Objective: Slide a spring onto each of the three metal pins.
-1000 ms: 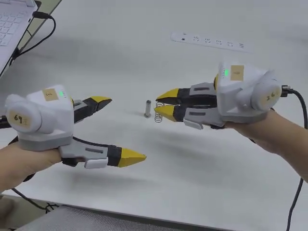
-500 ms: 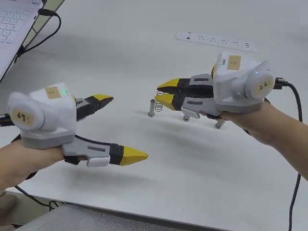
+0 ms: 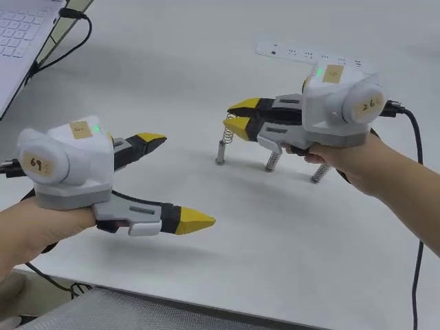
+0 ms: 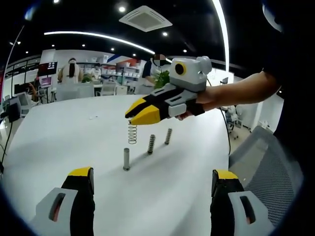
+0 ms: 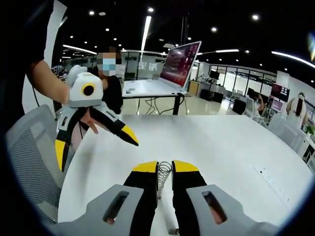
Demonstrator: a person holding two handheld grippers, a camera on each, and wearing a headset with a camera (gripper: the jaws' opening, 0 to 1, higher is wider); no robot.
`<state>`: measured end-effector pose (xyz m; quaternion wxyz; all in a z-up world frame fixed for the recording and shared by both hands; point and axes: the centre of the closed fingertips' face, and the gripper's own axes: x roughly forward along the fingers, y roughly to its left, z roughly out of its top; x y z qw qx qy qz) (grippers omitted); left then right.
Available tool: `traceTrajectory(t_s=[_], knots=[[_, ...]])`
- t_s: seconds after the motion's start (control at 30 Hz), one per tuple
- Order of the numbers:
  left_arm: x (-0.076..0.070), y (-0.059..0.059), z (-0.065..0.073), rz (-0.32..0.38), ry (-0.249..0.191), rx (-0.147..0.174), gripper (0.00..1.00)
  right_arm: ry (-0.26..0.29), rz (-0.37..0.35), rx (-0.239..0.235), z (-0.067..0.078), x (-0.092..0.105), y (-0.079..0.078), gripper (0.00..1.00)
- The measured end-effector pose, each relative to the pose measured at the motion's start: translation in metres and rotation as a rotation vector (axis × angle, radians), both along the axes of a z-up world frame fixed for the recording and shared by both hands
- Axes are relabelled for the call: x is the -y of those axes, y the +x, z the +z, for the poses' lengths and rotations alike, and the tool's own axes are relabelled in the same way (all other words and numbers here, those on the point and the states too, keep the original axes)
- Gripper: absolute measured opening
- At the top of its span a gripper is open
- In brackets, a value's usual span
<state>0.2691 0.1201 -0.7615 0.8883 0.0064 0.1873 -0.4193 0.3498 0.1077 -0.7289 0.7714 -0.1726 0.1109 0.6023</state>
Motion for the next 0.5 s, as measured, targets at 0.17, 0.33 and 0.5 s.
traceTrajectory(t_s=[0.17, 0.33, 0.5], knots=[[-0.0006, -0.0010, -0.0012, -0.001, 0.001, -0.004, 0.97, 0.014, -0.014, -0.017, -0.0007, -0.0037, 0.0031, 0.07], [-0.0002, -0.0005, -0.0011, -0.001, -0.001, -0.004, 0.97, 0.010, -0.011, -0.022, -0.0031, -0.0062, 0.0034, 0.07], [0.0005, 0.0012, 0.0002, -0.001, -0.004, -0.001, 0.97, -0.003, -0.014, -0.024, -0.0071, -0.0049, 0.0057, 0.07]])
